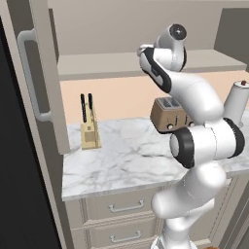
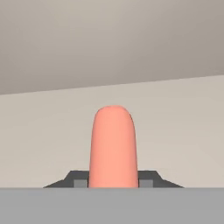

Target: Pick up the bar soap and dish brush from the sink, and place them back in the cabinet, and close the cabinet doors.

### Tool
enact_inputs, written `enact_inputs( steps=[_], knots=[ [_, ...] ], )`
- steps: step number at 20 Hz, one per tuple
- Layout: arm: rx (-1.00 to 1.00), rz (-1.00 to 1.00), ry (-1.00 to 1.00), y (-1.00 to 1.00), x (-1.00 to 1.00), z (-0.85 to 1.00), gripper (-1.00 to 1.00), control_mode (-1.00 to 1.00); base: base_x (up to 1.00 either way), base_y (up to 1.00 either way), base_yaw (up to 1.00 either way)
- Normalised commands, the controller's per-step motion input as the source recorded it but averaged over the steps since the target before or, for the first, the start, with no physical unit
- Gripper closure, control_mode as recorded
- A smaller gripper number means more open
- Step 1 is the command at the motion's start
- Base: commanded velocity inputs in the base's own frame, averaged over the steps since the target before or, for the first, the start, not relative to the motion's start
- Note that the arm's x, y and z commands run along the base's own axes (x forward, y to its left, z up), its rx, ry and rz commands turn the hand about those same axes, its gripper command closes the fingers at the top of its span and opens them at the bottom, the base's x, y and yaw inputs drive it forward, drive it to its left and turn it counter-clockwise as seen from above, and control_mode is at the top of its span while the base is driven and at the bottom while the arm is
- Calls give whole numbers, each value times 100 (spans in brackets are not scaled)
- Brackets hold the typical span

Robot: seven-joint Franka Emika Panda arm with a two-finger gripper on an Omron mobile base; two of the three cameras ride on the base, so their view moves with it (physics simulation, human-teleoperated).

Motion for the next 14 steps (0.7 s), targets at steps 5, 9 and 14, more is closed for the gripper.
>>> enact_inputs(
  steps=[5,9,14],
  knots=[
    [0,0,0,3,11,-8,100,-100,0,0,0],
    [0,0,0,0,0,0,-100,-100,0,0,0],
    [0,0,0,0,0,0,-100,-100,0,0,0]
  ],
)
